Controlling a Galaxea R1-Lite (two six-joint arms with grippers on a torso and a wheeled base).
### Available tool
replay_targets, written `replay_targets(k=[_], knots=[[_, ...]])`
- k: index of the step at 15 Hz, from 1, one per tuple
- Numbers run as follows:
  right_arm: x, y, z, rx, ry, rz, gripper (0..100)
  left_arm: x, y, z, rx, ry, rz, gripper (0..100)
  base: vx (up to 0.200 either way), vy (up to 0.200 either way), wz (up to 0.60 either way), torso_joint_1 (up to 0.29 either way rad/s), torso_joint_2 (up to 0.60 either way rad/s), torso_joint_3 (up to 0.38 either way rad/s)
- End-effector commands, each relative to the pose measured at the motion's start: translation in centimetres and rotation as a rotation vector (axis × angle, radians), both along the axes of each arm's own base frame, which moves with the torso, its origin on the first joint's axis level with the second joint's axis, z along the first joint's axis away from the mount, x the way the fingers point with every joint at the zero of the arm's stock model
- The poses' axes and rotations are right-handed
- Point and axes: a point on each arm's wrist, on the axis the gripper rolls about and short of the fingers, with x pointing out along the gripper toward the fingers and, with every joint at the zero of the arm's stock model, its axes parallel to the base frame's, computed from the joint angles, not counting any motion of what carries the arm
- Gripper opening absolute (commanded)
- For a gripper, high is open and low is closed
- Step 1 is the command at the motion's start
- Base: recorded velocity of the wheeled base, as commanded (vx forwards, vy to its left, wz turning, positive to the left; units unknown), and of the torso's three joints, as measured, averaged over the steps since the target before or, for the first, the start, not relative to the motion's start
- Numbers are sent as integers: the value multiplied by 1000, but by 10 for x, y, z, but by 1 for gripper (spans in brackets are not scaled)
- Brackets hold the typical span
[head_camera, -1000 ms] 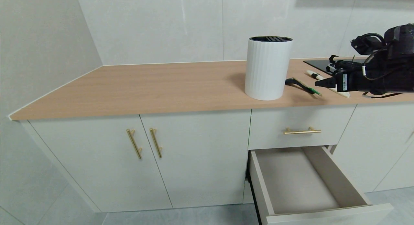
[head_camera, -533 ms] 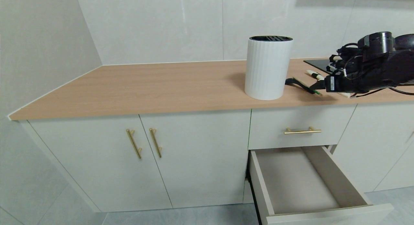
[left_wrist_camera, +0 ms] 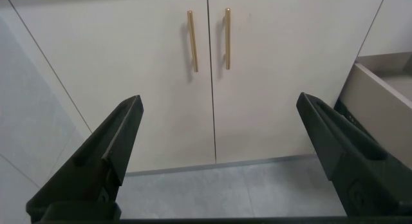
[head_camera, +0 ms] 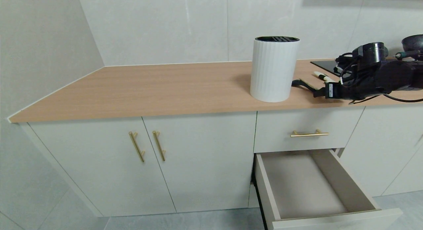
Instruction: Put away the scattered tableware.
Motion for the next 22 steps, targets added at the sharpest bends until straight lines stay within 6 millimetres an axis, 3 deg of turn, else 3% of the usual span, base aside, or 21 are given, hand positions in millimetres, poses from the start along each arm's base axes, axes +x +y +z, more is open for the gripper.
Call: replay_targets(k=[1, 7, 10, 13, 16, 18, 19, 22], knots=[[1, 0, 0, 6, -1, -1, 0, 0, 0, 0, 0, 0, 0, 100, 0, 0, 0, 0, 0, 0], [-1, 0, 4, 10, -10, -3, 0, 0, 0, 0, 0, 0, 0, 100, 0, 0, 0, 0, 0, 0], [-16, 0, 24, 38, -48, -19, 0, 0, 0, 0, 0, 0, 0, 100, 0, 0, 0, 0, 0, 0], [-88, 0, 63, 85, -89, -22, 0, 0, 0, 0, 0, 0, 0, 100, 0, 0, 0, 0, 0, 0], [-165, 2, 76, 120, -127, 58, 0, 0, 0, 0, 0, 0, 0, 100, 0, 0, 0, 0, 0, 0], [-224, 8, 71, 169, -129, 208, 0, 0, 0, 0, 0, 0, 0, 100, 0, 0, 0, 0, 0, 0], [-243, 11, 67, 171, -123, 264, 0, 0, 0, 0, 0, 0, 0, 100, 0, 0, 0, 0, 0, 0], [-272, 28, 45, 169, -24, 376, 0, 0, 0, 0, 0, 0, 0, 100, 0, 0, 0, 0, 0, 0]])
